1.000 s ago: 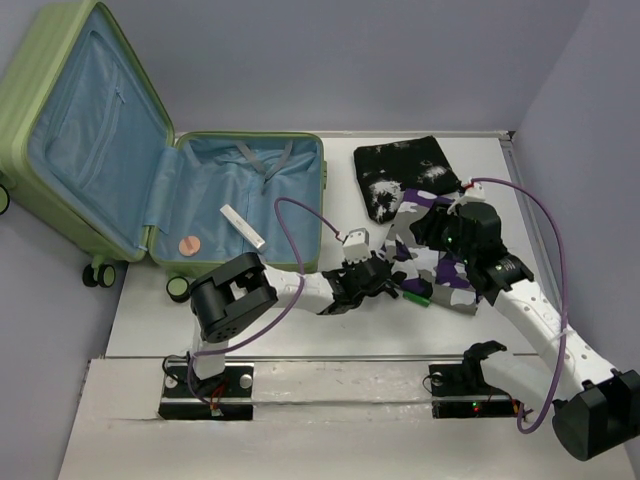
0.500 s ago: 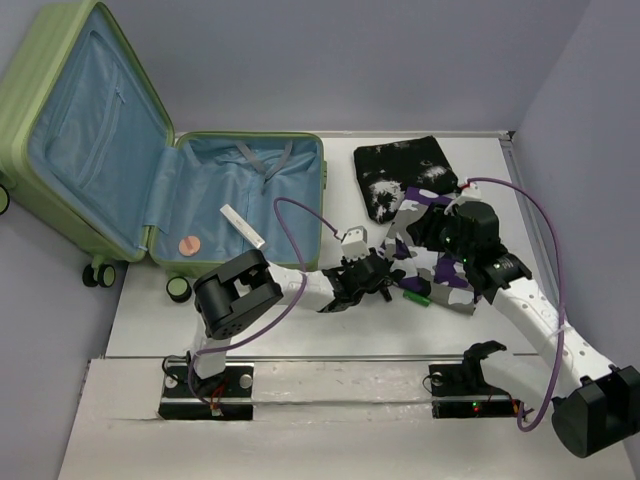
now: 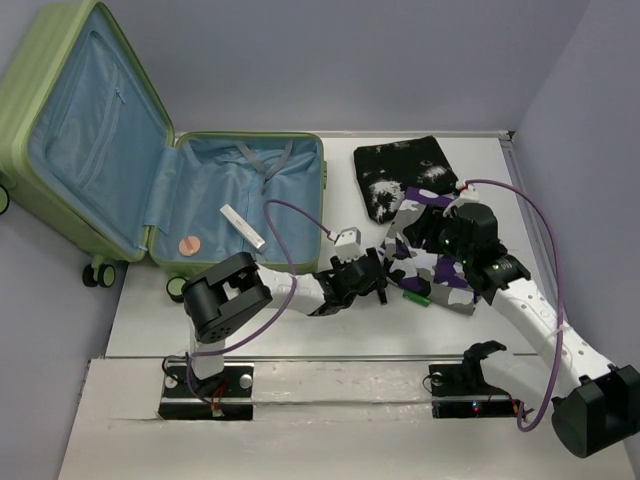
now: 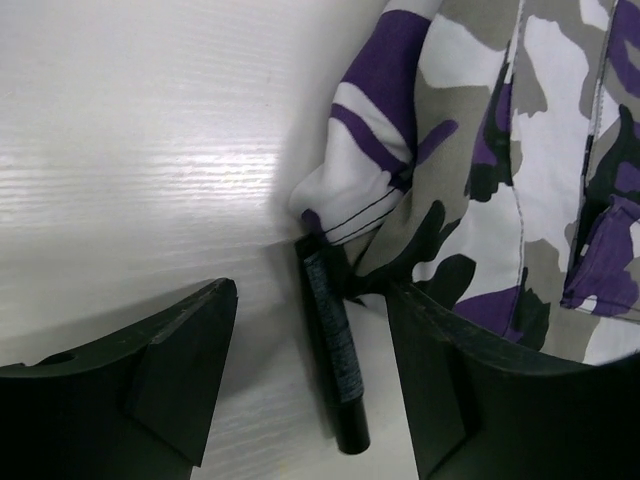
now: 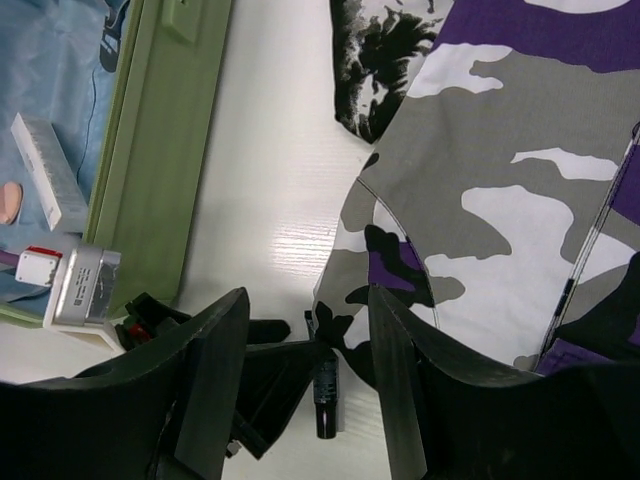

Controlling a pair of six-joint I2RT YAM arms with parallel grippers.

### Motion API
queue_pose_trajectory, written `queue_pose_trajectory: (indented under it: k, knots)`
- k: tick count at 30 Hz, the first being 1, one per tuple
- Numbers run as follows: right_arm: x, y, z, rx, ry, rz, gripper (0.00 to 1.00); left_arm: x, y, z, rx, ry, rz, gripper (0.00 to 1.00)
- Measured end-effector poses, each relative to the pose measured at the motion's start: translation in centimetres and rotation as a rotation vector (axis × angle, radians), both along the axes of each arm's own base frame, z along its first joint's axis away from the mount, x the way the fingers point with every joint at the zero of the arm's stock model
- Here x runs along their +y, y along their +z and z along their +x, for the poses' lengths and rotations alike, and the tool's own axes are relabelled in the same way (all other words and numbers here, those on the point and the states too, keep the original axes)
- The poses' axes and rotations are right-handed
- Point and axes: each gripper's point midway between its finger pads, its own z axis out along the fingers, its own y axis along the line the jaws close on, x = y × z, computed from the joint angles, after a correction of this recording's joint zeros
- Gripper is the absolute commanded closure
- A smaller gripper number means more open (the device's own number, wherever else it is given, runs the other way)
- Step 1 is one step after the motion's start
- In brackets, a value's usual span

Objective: Pack the luggage

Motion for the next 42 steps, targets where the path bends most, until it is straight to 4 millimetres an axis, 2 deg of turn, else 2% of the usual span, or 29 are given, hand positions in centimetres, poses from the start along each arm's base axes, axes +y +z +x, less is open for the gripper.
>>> queue_pose_trajectory:
  k: [3,7,10,12,17,19,21,24,27,30,31,33,34,36,38,39,40,42]
  knots:
    - [0.0,0.0,0.0,0.000,0.002,0.001,0.43,0.8,0.1,-0.5,0.001,-0.013,0.011,0.27]
    - [0.1,0.0,0.0,0.001,0.004,0.002,0.43,1.0,0.0,-1.1,-0.009,-0.048,0.039,0.29]
    - [0.1,0.0,0.0,0.001,0.004,0.002,0.43,0.3,-0.1,-2.3,-0.017,-0.109,0.061,0.36]
    - [0.1,0.0,0.0,0.001,0.004,0.002,0.43,-0.3,-0.2,-3.0,-0.015,-0.146,0.073,0.45]
    - [0.1,0.1,-0.2,-0.002,0.005,0.004,0.43,-2.1,-0.6,-3.0,-0.013,-0.178,0.089,0.46]
    - [0.0,-0.1,-0.3,-0.001,0.007,0.004,0.43,-2.3,-0.6,-2.9,-0.012,-0.180,0.097,0.55]
    - [0.0,-0.4,-0.5,0.008,0.010,0.003,0.43,-2.3,-0.7,-2.7,-0.012,-0.176,0.118,0.72]
    - [0.1,-0.9,-0.6,0.016,0.012,0.002,0.43,-2.0,-0.8,-2.4,-0.016,-0.160,0.150,0.89]
    - [0.0,-1.3,-1.0,0.023,0.018,0.003,0.43,-1.3,-0.5,-2.4,-0.024,-0.149,0.173,0.92]
    - [0.3,-1.8,-1.6,0.037,0.036,0.019,0.43,1.3,0.2,-3.0,-0.028,-0.140,0.221,0.92]
    - [0.5,-2.1,-1.8,0.040,0.045,0.028,0.44,2.3,0.8,-3.2,-0.034,-0.137,0.232,0.92]
    - [0.8,-3.3,-2.8,0.068,0.071,0.048,0.47,4.0,3.8,-3.4,-0.069,-0.122,0.217,0.91]
    - [0.9,-4.3,-3.4,0.092,0.080,0.056,0.49,4.5,6.0,-3.3,-0.099,-0.114,0.188,0.91]
    - [1.0,-6.0,-4.6,0.135,0.096,0.066,0.54,5.6,11.8,-2.6,-0.175,-0.083,0.086,0.89]
    - [1.0,-7.5,-5.8,0.181,0.105,0.076,0.54,7.5,17.2,-1.4,-0.249,-0.031,-0.024,0.86]
    - [1.1,-8.2,-6.4,0.200,0.113,0.086,0.54,9.4,20.1,-0.3,-0.292,0.019,-0.078,0.81]
    - [1.2,-8.5,-6.8,0.212,0.117,0.093,0.53,11.1,21.9,0.7,-0.322,0.066,-0.113,0.81]
    - [1.3,-9.0,-7.4,0.234,0.126,0.109,0.51,15.6,24.4,3.4,-0.375,0.201,-0.153,0.77]
